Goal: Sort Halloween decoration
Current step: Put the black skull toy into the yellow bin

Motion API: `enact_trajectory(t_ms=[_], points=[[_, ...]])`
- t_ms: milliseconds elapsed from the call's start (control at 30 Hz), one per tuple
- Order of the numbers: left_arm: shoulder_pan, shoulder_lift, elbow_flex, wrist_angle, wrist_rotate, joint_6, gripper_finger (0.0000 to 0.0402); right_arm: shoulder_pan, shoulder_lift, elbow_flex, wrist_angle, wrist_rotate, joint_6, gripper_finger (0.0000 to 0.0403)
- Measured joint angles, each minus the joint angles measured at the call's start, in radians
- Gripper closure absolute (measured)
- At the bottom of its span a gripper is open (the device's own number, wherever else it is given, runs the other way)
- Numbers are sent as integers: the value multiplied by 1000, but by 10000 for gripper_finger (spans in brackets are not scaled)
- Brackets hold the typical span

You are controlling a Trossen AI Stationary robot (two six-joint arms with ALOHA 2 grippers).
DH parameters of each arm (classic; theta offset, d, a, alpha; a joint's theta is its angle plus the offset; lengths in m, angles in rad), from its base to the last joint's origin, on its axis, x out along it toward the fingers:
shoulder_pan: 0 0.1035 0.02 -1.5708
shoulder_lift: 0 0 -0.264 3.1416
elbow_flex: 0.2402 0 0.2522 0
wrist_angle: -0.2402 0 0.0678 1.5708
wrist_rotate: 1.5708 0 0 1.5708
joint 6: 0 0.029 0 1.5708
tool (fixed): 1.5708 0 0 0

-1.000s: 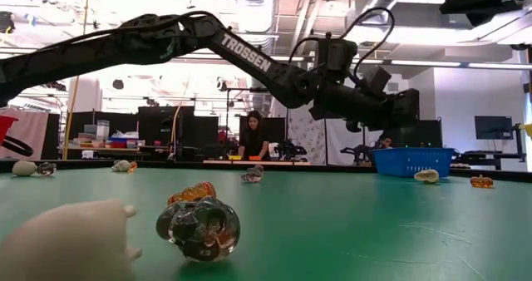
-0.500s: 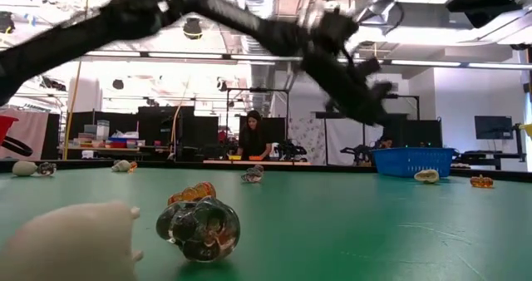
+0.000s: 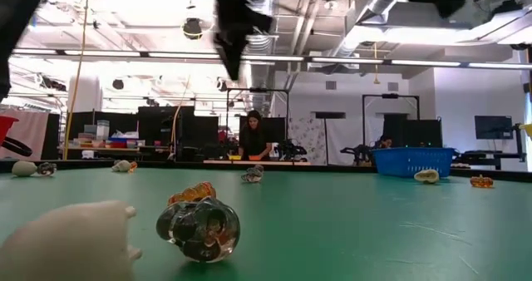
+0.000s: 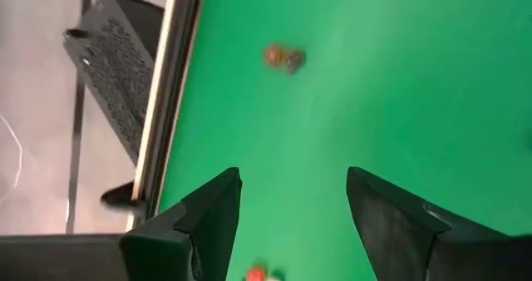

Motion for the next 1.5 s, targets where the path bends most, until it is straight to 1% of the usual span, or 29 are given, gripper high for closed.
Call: enact_trajectory(t_ms=[67, 167, 233, 333, 400, 433, 467, 533, 600, 667, 767, 867, 967, 1033, 1167, 1333, 1433, 1500], points=[[-1, -130, -176, 84, 1, -4, 191, -55, 62, 0, 91, -55, -37, 292], [-6, -307, -490, 315, 29, -1, 191, -148, 164, 1, 198, -143, -64, 292], [-15, -418, -688, 504, 90, 15, 191, -221, 228, -1, 259, -215, -71, 292], [-26, -636, -941, 835, 213, 20, 191, -335, 337, 9, 383, -380, -71, 289], [-45, -742, -1099, 1037, 261, 4, 191, -389, 436, 17, 458, -476, -72, 280], [-59, -786, -1171, 1117, 271, -9, 191, -408, 484, 25, 495, -506, -81, 273], [-78, -825, -1239, 1212, 275, -19, 191, -424, 535, 36, 524, -525, -96, 263], [-117, -914, -1353, 1392, 288, -36, 191, -436, 622, 69, 593, -530, -132, 240], [-152, -990, -1453, 1570, 284, -49, 191, -442, 710, 97, 636, -501, -168, 216], [-184, -1045, -1543, 1679, 278, -52, 191, -446, 792, 122, 688, -466, -185, 195], [-217, -1116, -1638, 1814, 256, -52, 191, -454, 894, 146, 766, -454, -183, 174], [-231, -1163, -1695, 1895, 168, -55, 191, -460, 983, 140, 821, -447, -135, 168], [-232, -1189, -1710, 1867, 131, -49, 191, -460, 1062, 124, 932, -416, -124, 169], [-232, -1206, -1708, 1864, 131, -27, 191, -460, 1102, 123, 1018, -412, -114, 170], [-232, -1195, -1708, 1838, 132, -21, 191, -459, 1180, 122, 1144, -411, -96, 170], [-232, -1173, -1708, 1825, 132, -23, 191, -459, 1244, 123, 1174, -401, -57, 170], [-232, -1158, -1708, 1831, 132, -22, 191, -454, 1275, 125, 1197, -368, -55, 173], [-232, -1158, -1708, 1830, 132, -21, 191, -447, 1284, 126, 1189, -344, -56, 184]])
